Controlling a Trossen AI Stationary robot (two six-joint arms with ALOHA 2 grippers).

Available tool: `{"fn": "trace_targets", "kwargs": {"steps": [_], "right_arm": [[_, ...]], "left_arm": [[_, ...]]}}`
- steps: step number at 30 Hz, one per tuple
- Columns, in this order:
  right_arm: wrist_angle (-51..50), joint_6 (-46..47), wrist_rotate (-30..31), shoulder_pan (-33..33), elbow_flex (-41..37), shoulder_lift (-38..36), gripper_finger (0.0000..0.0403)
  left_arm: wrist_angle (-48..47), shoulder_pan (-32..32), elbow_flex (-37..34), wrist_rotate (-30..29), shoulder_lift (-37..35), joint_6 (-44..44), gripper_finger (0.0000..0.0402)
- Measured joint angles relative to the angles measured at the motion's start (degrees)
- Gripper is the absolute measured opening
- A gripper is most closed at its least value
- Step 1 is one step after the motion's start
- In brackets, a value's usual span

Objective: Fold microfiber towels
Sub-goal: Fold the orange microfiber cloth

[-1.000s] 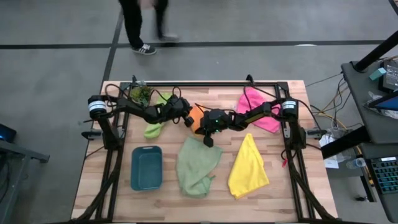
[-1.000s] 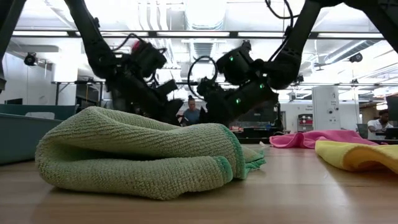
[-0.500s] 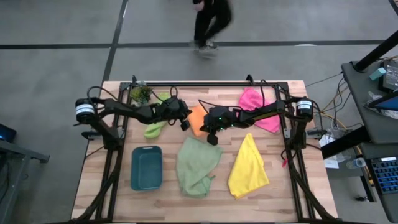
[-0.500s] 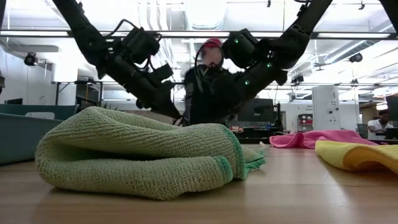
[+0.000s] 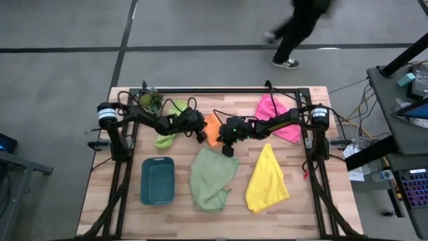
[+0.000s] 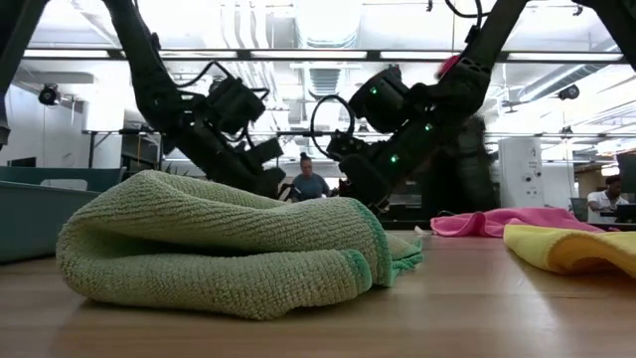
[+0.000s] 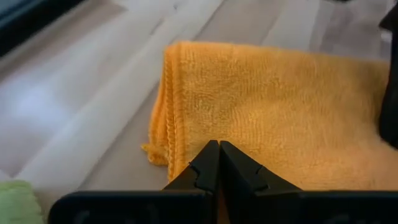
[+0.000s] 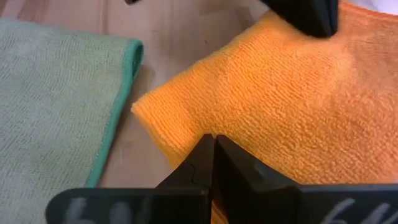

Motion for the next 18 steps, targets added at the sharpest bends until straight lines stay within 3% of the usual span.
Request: {"fn": "trace_targets", "kwargs": {"steps": [6, 18], "right_arm": [[-0.1, 1.0, 0.0, 0.0, 0.0, -0.1, 0.0012], [-5.7, 2.5, 0.0, 0.0, 0.0, -4.6, 0.0012]], "left_arm": [[-0.2, 0.0, -0.1, -0.1, -0.2, -0.5, 0.0001], [-0.3, -0.2, -0.5, -0.5, -7.2, 0.5, 0.0001]]}}
